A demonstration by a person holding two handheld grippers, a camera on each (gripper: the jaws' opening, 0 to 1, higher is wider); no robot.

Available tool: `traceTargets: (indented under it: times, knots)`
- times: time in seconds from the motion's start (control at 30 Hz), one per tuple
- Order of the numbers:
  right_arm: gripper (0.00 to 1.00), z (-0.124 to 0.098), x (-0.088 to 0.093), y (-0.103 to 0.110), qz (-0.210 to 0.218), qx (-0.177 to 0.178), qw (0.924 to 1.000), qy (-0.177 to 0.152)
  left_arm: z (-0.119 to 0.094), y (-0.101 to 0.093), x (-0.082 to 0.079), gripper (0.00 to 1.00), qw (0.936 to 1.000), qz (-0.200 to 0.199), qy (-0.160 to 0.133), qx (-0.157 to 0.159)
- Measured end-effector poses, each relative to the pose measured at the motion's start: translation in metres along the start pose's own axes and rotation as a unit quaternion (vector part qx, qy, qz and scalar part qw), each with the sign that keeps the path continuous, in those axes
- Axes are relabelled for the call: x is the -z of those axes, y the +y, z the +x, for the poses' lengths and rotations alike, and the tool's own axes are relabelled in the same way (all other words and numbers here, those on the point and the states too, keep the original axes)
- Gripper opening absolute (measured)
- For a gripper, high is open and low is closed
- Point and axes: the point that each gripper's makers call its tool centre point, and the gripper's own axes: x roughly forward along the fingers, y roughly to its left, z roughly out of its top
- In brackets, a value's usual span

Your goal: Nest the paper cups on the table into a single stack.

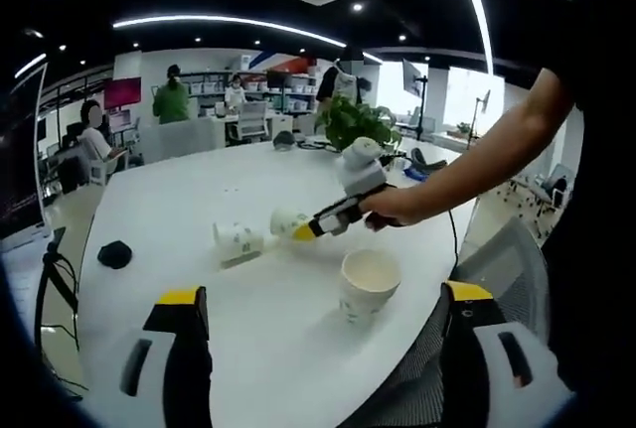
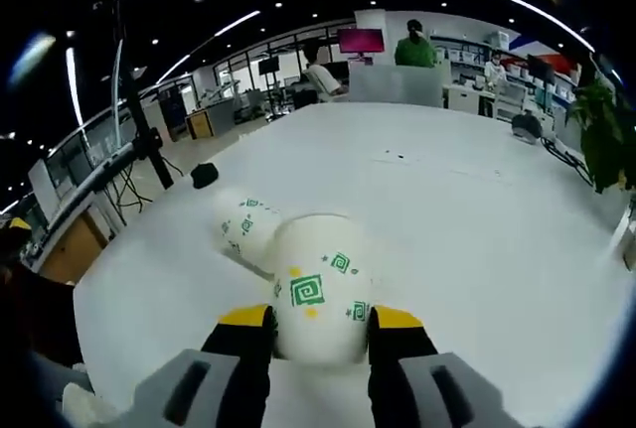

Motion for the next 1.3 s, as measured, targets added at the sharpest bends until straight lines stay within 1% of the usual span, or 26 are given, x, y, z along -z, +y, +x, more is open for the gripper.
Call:
traceTargets:
  times: [0.13,0.17,0.27,0.4,0.5,0.57,0.63,0.67,0.8,0.87,0.97,1.03,1.17,1.3]
  knots:
    - [0.37,-0.013,-0.004,0.001,-0.003,-0.001,0.9999,-0.016,0.001,0.003,-0.002,0.97,1.0000,-0.004,-0.005,-0.005]
    - [0.37,-0.022,-0.007,0.007,-0.005,-0.006,0.9996,-0.026,0.002,0.004,-0.004,0.97,0.9999,-0.004,-0.008,-0.008]
    - [0.37,-0.032,-0.011,0.007,-0.008,-0.010,0.9992,-0.039,0.004,0.006,-0.006,0.97,0.9999,-0.004,-0.011,-0.010]
    - [0.37,-0.046,-0.016,0.012,-0.006,-0.018,0.9983,-0.055,0.006,0.005,-0.008,0.97,0.9999,0.001,-0.012,-0.006]
    - [0.37,-0.059,-0.017,0.016,-0.010,-0.022,0.9976,-0.064,0.010,0.004,-0.007,0.96,1.0000,0.008,-0.006,0.000]
    - [0.37,-0.060,-0.017,0.016,-0.010,-0.025,0.9973,-0.069,0.011,0.003,-0.007,0.94,0.9999,0.011,-0.004,0.001]
    - [0.37,-0.069,-0.019,0.020,-0.014,-0.028,0.9966,-0.076,0.012,0.001,-0.009,0.93,0.9999,0.012,-0.004,0.003]
    - [0.37,-0.077,-0.019,0.024,-0.014,-0.032,0.9962,-0.080,0.013,0.000,-0.009,0.93,0.9999,0.013,-0.004,0.005]
    - [0.37,-0.093,-0.021,0.033,-0.022,-0.046,0.9942,-0.095,0.014,-0.004,-0.012,0.87,0.9997,0.017,0.000,0.019]
    - [0.37,-0.102,-0.023,0.038,-0.027,-0.053,0.9930,-0.103,0.015,-0.006,-0.014,0.85,0.9996,0.017,-0.002,0.024]
    - [0.37,-0.119,-0.025,0.050,-0.040,-0.069,0.9899,-0.117,0.015,-0.010,-0.021,0.81,0.9991,0.016,-0.009,0.039]
    - [0.37,-0.131,-0.027,0.059,-0.047,-0.080,0.9878,-0.125,0.015,-0.012,-0.023,0.79,0.9989,0.016,-0.011,0.043]
    - [0.37,-0.146,-0.025,0.067,-0.075,-0.088,0.9839,-0.137,0.019,-0.016,-0.025,0.76,0.9982,0.020,-0.010,0.055]
    - [0.37,-0.156,-0.020,0.074,-0.102,-0.094,0.9805,-0.139,0.022,-0.023,-0.027,0.70,0.9970,0.023,-0.008,0.073]
